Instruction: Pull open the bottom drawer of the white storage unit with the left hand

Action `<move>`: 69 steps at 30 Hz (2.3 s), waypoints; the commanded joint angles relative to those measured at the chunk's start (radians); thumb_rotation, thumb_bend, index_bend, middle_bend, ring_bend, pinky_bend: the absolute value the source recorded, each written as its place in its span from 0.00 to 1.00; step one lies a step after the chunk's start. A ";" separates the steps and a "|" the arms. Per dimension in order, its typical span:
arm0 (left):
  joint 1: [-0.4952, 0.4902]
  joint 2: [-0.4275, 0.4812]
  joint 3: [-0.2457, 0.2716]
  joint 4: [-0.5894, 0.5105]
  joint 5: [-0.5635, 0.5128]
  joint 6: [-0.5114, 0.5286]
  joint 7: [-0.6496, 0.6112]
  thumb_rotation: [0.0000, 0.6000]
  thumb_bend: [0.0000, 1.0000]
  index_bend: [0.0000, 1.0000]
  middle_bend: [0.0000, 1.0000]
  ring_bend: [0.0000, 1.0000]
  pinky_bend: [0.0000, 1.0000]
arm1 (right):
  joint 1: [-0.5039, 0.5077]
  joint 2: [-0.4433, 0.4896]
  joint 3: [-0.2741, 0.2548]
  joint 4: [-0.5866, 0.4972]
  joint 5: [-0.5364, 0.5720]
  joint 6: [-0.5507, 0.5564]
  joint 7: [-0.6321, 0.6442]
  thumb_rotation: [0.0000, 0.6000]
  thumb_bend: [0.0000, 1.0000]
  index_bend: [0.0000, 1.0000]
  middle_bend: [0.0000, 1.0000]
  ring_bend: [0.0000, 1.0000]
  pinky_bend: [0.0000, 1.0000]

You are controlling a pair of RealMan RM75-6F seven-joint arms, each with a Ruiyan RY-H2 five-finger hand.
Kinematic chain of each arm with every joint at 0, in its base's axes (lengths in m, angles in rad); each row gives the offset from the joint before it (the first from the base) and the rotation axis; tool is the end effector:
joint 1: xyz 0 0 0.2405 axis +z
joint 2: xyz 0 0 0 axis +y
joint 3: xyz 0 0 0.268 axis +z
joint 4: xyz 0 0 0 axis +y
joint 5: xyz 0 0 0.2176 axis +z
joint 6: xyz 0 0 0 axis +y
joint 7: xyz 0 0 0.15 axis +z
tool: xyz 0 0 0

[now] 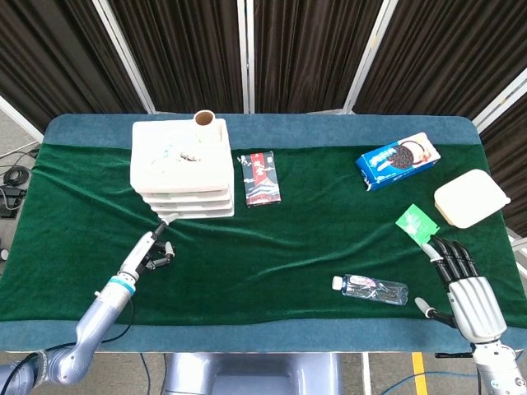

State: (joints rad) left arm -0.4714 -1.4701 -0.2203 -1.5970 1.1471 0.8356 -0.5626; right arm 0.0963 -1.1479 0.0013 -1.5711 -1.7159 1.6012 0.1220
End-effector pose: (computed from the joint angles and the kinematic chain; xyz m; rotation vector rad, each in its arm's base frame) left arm -0.2200 0.3015 -0.0168 -1.2019 -2.0514 -1.2617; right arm -0.2962 -0.1779 0.1475 1.5058 -0.8550 1.1549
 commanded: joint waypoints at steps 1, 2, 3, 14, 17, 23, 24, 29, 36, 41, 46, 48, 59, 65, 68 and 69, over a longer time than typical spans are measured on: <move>-0.018 -0.015 -0.018 0.015 -0.045 -0.024 0.003 1.00 1.00 0.04 0.83 0.71 0.66 | 0.000 0.002 0.000 -0.001 -0.001 0.001 0.003 1.00 0.08 0.00 0.00 0.00 0.00; -0.023 -0.017 -0.022 0.020 -0.053 -0.030 0.005 1.00 1.00 0.05 0.83 0.71 0.66 | -0.001 0.003 0.000 -0.001 -0.002 0.002 0.004 1.00 0.08 0.00 0.00 0.00 0.00; -0.027 -0.020 -0.025 0.024 -0.060 -0.033 0.009 1.00 1.00 0.05 0.83 0.71 0.66 | -0.001 0.003 0.000 -0.001 -0.002 0.002 0.004 1.00 0.08 0.00 0.00 0.00 0.00; -0.070 -0.062 -0.046 0.055 -0.134 -0.070 0.050 1.00 1.00 0.10 0.83 0.71 0.66 | 0.001 0.008 0.003 0.000 0.003 -0.001 0.021 1.00 0.08 0.00 0.00 0.00 0.00; -0.076 -0.073 -0.052 0.062 -0.149 -0.064 0.065 1.00 1.00 0.11 0.83 0.71 0.66 | 0.000 0.010 0.003 -0.001 0.003 0.000 0.024 1.00 0.08 0.00 0.00 0.00 0.00; -0.089 -0.080 -0.067 0.066 -0.174 -0.067 0.084 1.00 1.00 0.08 0.83 0.71 0.66 | 0.000 0.010 0.003 0.000 0.002 0.001 0.029 1.00 0.08 0.00 0.00 0.00 0.00; -0.092 -0.081 -0.068 0.066 -0.178 -0.068 0.087 1.00 1.00 0.07 0.83 0.71 0.66 | 0.000 0.011 0.003 -0.001 0.002 0.001 0.029 1.00 0.08 0.00 0.00 0.00 0.00; -0.103 -0.089 -0.075 0.074 -0.203 -0.081 0.099 1.00 1.00 0.04 0.83 0.71 0.66 | 0.000 0.012 0.004 -0.001 0.004 0.000 0.034 1.00 0.08 0.00 0.00 0.00 0.00; -0.119 -0.103 -0.084 0.085 -0.229 -0.089 0.118 1.00 1.00 0.03 0.83 0.71 0.66 | -0.001 0.014 0.006 -0.001 0.008 0.001 0.041 1.00 0.08 0.00 0.00 0.00 0.00; -0.134 -0.106 -0.091 0.086 -0.246 -0.109 0.126 1.00 1.00 0.03 0.83 0.71 0.66 | 0.000 0.015 0.007 0.001 0.010 -0.001 0.046 1.00 0.08 0.00 0.00 0.00 0.00; -0.141 -0.111 -0.094 0.084 -0.251 -0.114 0.133 1.00 1.00 0.03 0.83 0.71 0.66 | 0.000 0.018 0.009 0.000 0.012 0.001 0.052 1.00 0.08 0.00 0.00 0.00 0.00; -0.143 -0.114 -0.094 0.085 -0.255 -0.115 0.137 1.00 1.00 0.03 0.83 0.71 0.66 | -0.001 0.019 0.009 0.000 0.012 0.002 0.055 1.00 0.08 0.00 0.00 0.00 0.00; -0.149 -0.129 -0.107 0.098 -0.275 -0.133 0.119 1.00 1.00 0.03 0.83 0.71 0.66 | -0.001 0.019 0.008 0.000 0.009 0.002 0.054 1.00 0.08 0.00 0.00 0.00 0.00; -0.147 -0.125 -0.122 0.103 -0.262 -0.164 0.078 1.00 1.00 0.03 0.83 0.71 0.66 | 0.000 0.019 0.009 0.000 0.010 0.000 0.054 1.00 0.08 0.00 0.00 0.00 0.00; -0.147 -0.122 -0.129 0.108 -0.250 -0.184 0.057 1.00 1.00 0.03 0.83 0.71 0.66 | 0.000 0.019 0.008 0.000 0.010 -0.001 0.054 1.00 0.08 0.00 0.00 0.00 0.00; -0.146 -0.122 -0.131 0.109 -0.248 -0.188 0.049 1.00 1.00 0.03 0.83 0.71 0.66 | 0.000 0.019 0.008 0.000 0.010 -0.001 0.054 1.00 0.08 0.00 0.00 0.00 0.00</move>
State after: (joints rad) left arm -0.6183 -1.5931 -0.3476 -1.4904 0.8948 0.6538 -0.5059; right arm 0.0962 -1.1293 0.0096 -1.5711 -1.7064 1.6003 0.1756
